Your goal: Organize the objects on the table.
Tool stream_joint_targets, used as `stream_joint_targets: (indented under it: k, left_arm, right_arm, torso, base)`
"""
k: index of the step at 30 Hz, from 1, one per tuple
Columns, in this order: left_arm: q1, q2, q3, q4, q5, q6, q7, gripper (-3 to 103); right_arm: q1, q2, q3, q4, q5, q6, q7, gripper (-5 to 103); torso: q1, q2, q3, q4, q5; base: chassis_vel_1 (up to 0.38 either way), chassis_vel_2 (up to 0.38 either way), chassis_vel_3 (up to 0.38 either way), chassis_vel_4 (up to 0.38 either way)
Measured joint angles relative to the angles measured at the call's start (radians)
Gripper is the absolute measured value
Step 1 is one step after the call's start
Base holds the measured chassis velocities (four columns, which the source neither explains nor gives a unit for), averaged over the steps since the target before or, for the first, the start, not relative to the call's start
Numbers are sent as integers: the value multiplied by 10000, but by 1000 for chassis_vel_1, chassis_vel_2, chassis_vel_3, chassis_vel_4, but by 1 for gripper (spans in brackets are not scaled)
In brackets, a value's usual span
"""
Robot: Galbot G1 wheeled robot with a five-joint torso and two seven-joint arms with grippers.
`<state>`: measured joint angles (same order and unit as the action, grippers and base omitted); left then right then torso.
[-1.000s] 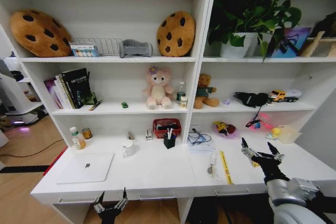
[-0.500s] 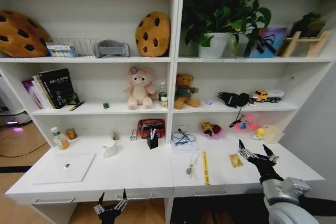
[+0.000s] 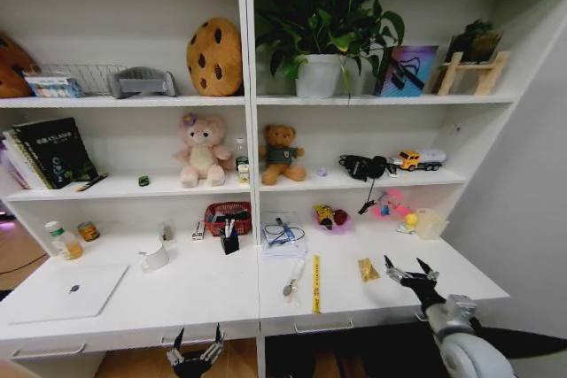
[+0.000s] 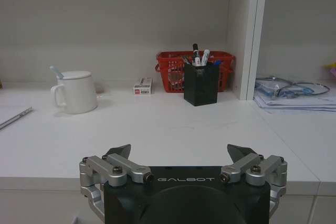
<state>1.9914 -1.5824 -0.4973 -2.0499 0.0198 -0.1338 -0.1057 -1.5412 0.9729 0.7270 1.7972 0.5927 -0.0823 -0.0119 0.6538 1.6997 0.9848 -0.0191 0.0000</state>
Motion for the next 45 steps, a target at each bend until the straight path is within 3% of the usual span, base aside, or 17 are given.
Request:
stream_joint_targets:
  k: [2,6,10,18,24,25,27,29,38,45]
  left_arm:
    - [50,8,-20,30,15,-2,2,100]
    - [98,4,-100,42,13,-5,0,100]
    - [113,3,-125,68,8,-6,1,100]
    - [128,-95,-106,101,44,9,-18,100]
    - [149,-171,-100,149,91,8,-22,100]
    - [149,-171,-100,149,91,8,-22,100]
    - [133,-171,-118,172,86,8,-26,100]
    - [126,-172,-131,184,85,8,-31,100]
    - [82,-169,-133,266,57,8,-61,100]
    - [127,-86,-176,291,48,38,-86,100]
  right_arm:
    - [1266,-160,-727,-1758,-167,-123,-664,99]
    - [2066,-117,-1133,-2926,-312,-227,-613,94]
    - [2483,-118,-1412,-3367,-337,-228,-667,85]
    - [2988,-10,-1890,-3711,-467,-227,-773,80]
    - [3453,34,-2219,-3923,-623,-517,-731,54]
    - [3453,34,-2219,-3923,-623,-517,-731,54]
    - [3510,-5,-2239,-3933,-648,-632,-725,42]
    - [3511,-19,-2241,-3925,-649,-692,-724,42]
    - [3717,132,-2274,-3728,-699,-767,-449,5]
    - [5518,202,-3054,-4484,-549,-756,-297,0]
  torso:
    - [0,1,0,-4,2]
    - [0,0,0,-7,2]
    - [0,0,0,-5,1]
    - [0,0,0,-5,-1]
    - [0,0,0,-4,0]
    - [0,0,0,-4,0]
    - [0,1,-1,-5,-2]
    - [0,1,-1,-4,0]
    - [0,1,-1,-8,-1]
    - [1,2,0,-1,-1]
  base:
    - [0,0,0,0]
    - [0,0,0,0]
    - [0,0,0,0]
    - [0,0,0,0]
    - [0,0,0,0]
    - [0,0,0,0]
    - [0,0,0,0]
    - [0,0,0,0]
    - [0,0,0,0]
    - [0,0,0,0]
